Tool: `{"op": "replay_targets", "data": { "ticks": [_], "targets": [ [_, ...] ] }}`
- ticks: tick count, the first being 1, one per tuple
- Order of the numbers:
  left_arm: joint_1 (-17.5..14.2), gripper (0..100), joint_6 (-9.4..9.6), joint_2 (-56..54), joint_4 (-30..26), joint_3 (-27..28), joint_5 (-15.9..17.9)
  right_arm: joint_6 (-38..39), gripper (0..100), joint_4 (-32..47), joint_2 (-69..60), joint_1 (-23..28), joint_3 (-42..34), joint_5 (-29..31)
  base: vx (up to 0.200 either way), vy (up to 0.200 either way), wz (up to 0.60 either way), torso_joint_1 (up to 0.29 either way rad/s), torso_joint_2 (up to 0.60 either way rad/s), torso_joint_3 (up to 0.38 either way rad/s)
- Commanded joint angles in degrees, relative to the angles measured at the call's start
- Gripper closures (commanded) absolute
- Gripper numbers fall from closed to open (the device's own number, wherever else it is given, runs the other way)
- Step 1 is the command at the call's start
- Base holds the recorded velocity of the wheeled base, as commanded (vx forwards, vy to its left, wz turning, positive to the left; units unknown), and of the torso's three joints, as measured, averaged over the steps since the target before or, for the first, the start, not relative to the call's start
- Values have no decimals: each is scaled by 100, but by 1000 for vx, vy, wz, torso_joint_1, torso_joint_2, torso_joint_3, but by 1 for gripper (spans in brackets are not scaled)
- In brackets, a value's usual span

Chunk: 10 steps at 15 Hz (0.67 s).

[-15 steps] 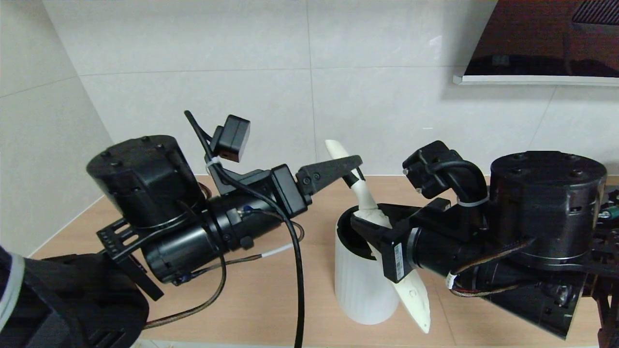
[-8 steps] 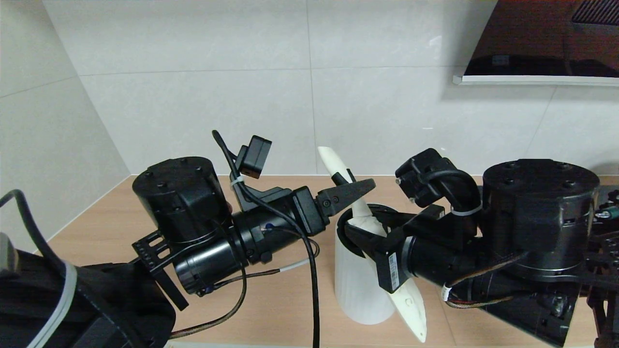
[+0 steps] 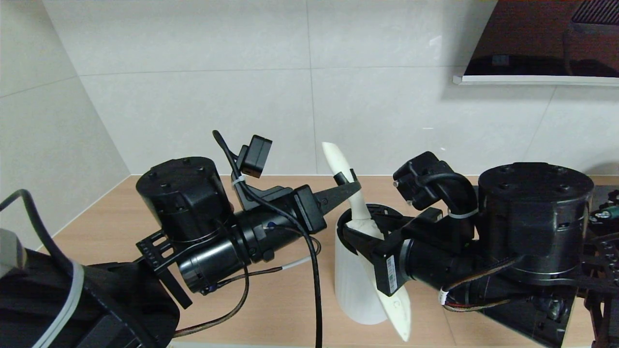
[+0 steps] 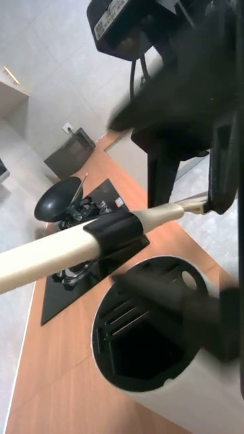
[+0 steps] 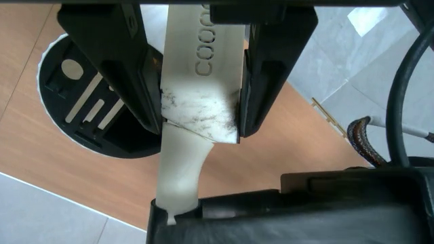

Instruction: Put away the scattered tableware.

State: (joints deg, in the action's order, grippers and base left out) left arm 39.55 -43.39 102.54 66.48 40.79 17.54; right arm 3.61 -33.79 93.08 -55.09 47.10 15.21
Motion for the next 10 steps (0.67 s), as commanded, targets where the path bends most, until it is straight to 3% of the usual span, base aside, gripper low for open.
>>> {"op": "replay_targets", "data": {
  "ticks": [1, 10],
  "targets": [
    [0, 100, -3, 47, 6, -1, 4, 0, 100, -5, 0, -2, 0, -1, 0, 0, 0, 0, 0, 0],
    [0, 100, -3, 21, 190, 8, -5, 26, 100, -40, -9, -2, -26, -10, 0, 0, 0, 0, 0, 0]
  ]
}}
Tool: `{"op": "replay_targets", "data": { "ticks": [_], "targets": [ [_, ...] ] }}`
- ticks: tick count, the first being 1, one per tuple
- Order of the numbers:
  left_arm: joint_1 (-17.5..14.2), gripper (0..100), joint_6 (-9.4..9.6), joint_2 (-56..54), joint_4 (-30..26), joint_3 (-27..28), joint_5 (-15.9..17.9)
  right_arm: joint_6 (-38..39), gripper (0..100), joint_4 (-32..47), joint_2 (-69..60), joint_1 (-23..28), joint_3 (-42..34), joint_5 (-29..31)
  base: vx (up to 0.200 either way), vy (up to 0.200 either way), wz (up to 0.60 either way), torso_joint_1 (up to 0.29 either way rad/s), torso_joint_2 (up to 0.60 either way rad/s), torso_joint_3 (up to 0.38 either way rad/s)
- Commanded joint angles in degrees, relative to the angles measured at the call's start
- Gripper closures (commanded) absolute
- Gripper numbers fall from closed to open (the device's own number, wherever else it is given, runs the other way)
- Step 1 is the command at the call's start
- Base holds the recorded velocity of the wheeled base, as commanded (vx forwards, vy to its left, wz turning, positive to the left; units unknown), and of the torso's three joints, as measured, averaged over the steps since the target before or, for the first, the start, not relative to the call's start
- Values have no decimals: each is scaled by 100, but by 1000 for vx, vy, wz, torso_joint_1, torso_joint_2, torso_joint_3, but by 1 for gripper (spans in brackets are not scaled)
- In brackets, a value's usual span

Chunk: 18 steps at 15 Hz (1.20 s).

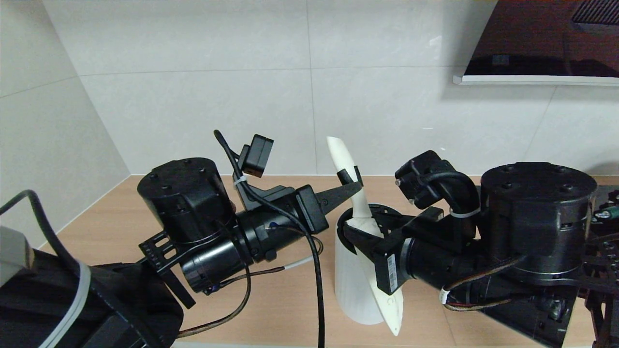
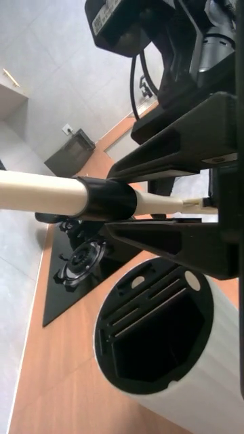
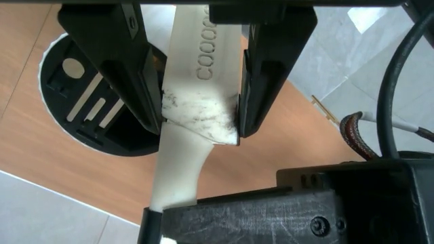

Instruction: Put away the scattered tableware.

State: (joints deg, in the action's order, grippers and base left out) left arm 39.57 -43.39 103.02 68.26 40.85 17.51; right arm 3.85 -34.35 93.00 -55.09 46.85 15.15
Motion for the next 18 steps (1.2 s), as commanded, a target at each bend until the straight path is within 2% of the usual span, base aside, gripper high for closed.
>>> {"op": "replay_targets", "data": {
  "ticks": [1, 7, 9, 10, 11, 14, 16, 18],
  "targets": [
    [-2, 100, -3, -37, 12, 2, -2, 1, 0, 16, -1, -2, 0, 5, 0, 0, 0, 0, 0, 0],
    [-2, 100, 32, -239, 144, 2, -10, 37, 0, -1, -133, 7, -18, -4, 0, 0, 0, 0, 0, 0],
    [-20, 100, 401, -327, 153, 2, -28, 19, 0, -19, -458, 121, -71, 5, 0, 0, 0, 0, 0, 0],
    [-46, 100, 665, -371, 188, 46, -28, 1, 0, -1, -722, 279, -97, 5, 0, 0, 0, 0, 0, 0],
    [-90, 100, 885, -406, 215, 195, -28, -7, 0, 43, -1003, 517, -123, -21, 0, 0, 0, 0, 0, 0],
    [-318, 100, 1342, -450, 215, 872, -2, -78, 0, 175, -1548, 1106, -194, -56, 0, 0, 0, 0, 0, 0],
    [-441, 100, 1843, -406, 267, 1057, 69, -78, 0, 359, -1724, 1299, -158, -65, 0, 0, 0, 0, 0, 0],
    [-468, 100, 2590, -142, 997, 969, 201, -113, 0, 368, -1706, 1422, -158, -118, 0, 0, 0, 0, 0, 0]
  ]
}}
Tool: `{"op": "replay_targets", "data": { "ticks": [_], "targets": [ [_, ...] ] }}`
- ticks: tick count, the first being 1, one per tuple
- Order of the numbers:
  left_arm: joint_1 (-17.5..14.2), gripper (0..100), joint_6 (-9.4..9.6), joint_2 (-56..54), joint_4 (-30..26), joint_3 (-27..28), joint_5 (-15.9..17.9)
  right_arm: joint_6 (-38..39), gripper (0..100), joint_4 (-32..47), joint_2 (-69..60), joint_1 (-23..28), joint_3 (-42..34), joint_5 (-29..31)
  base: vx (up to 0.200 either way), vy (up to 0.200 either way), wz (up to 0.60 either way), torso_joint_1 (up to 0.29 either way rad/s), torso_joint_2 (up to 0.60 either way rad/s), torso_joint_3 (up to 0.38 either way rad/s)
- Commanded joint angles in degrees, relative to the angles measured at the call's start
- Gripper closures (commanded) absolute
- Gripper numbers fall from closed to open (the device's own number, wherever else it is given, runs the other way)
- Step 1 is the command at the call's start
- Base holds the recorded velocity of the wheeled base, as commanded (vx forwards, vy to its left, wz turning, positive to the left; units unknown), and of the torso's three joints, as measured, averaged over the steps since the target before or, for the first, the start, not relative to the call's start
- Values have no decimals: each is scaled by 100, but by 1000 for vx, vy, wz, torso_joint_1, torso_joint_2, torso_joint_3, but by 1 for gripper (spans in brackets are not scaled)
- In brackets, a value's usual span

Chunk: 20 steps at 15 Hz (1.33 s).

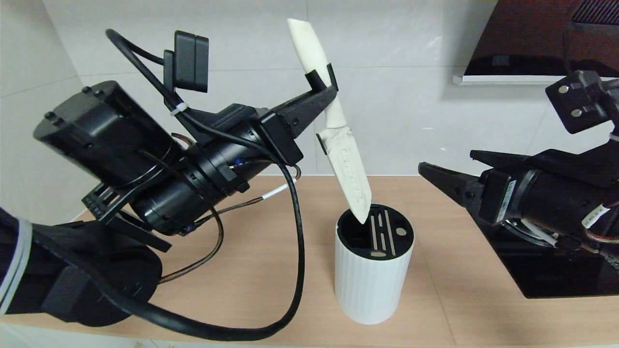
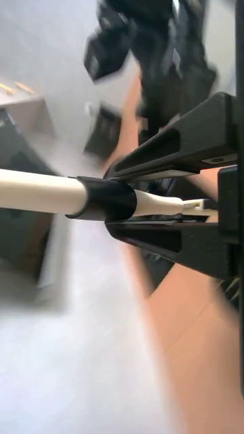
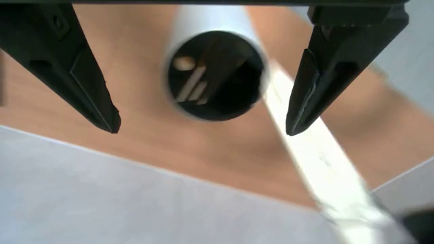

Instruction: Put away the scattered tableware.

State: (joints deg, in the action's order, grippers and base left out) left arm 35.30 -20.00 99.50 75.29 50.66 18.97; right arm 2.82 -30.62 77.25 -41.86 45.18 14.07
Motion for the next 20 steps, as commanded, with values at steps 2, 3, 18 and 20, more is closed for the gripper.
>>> {"op": "replay_targets", "data": {
  "ticks": [2, 3, 18, 20],
  "targets": [
    [-76, 100, 708, 588, 935, -4, 151, -9, 0, -5, -52, 134, 0, -36, 0, 0, 0, 0, 0, 0],
    [-76, 100, 867, 817, 1181, 5, 265, -9, 0, -14, 9, 134, -9, -36, 0, 0, 0, 0, 0, 0],
    [108, 100, 1236, 1300, 1383, -496, 300, -9, 0, -14, 141, 214, -18, -44, 0, 0, 0, 0, 0, 0],
    [135, 100, 1236, 1309, 1374, -610, 309, -9, 0, -14, 150, 214, -27, -44, 0, 0, 0, 0, 0, 0]
  ]
}}
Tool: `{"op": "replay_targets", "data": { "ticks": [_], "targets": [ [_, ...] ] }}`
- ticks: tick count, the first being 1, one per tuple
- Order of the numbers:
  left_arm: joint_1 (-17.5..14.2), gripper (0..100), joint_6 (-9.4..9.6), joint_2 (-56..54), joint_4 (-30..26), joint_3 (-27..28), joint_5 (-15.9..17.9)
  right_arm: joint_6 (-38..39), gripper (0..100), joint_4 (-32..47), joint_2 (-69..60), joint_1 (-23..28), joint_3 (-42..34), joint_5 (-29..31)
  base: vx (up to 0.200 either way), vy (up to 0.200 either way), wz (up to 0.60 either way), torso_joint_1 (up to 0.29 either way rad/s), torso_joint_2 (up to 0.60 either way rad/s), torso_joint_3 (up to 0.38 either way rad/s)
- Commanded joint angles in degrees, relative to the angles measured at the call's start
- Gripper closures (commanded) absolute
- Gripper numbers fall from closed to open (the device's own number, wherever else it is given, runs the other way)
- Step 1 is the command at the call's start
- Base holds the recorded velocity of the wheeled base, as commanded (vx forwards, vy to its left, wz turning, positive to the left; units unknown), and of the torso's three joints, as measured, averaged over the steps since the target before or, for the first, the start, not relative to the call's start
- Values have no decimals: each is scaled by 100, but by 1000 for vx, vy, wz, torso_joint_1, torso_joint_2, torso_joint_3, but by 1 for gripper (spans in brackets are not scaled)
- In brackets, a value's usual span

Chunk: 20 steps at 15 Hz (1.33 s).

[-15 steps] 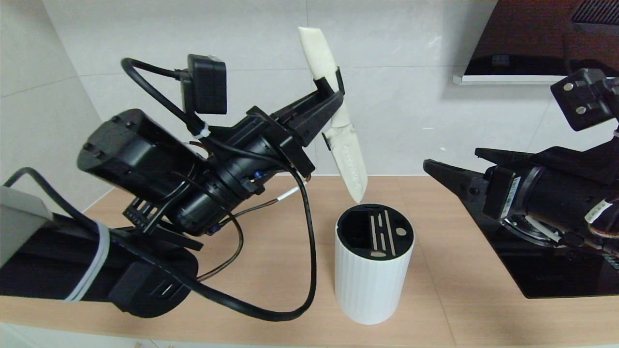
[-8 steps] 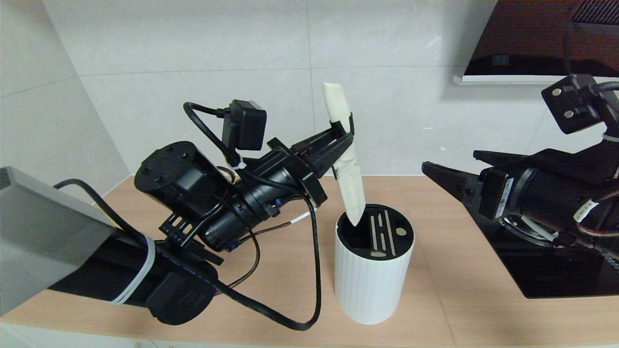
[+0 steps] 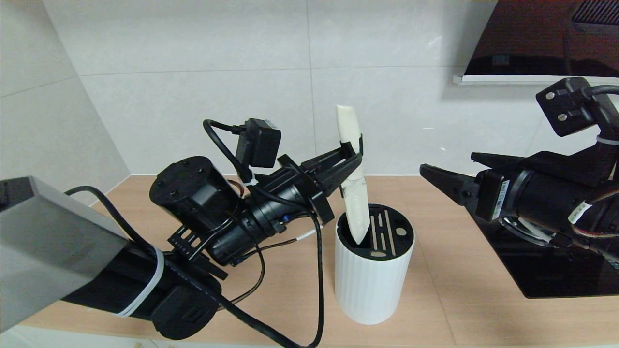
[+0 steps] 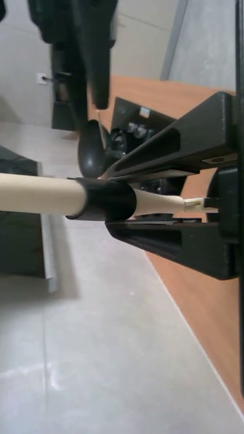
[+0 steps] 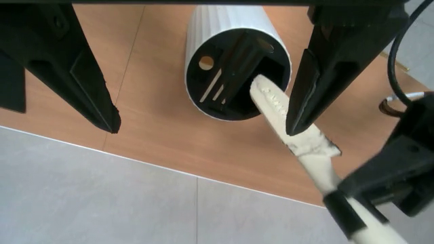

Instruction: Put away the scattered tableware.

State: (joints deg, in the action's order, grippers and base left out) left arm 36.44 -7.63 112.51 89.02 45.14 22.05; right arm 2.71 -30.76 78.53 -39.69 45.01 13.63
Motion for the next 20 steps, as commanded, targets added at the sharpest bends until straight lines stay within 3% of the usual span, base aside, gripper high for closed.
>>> {"op": "replay_targets", "data": {
  "ticks": [1, 11, 15, 20],
  "targets": [
    [48, 100, -2, 70, 2, -84, 1, 2, 0, 0, 22, -3, -10, -1, 0, 0, 0, 0, 0, 0],
    [232, 100, 7, 500, 54, -462, -17, 2, 0, 0, 75, -3, -10, -1, 0, 0, 0, 0, 0, 0],
    [241, 100, 218, 702, 98, -594, -34, 2, 0, -9, 101, -3, -18, -1, 0, 0, 0, 0, 0, 0],
    [241, 100, 218, 869, 98, -577, -52, 2, 0, -9, 101, -3, -18, 8, 0, 0, 0, 0, 0, 0]
  ]
}}
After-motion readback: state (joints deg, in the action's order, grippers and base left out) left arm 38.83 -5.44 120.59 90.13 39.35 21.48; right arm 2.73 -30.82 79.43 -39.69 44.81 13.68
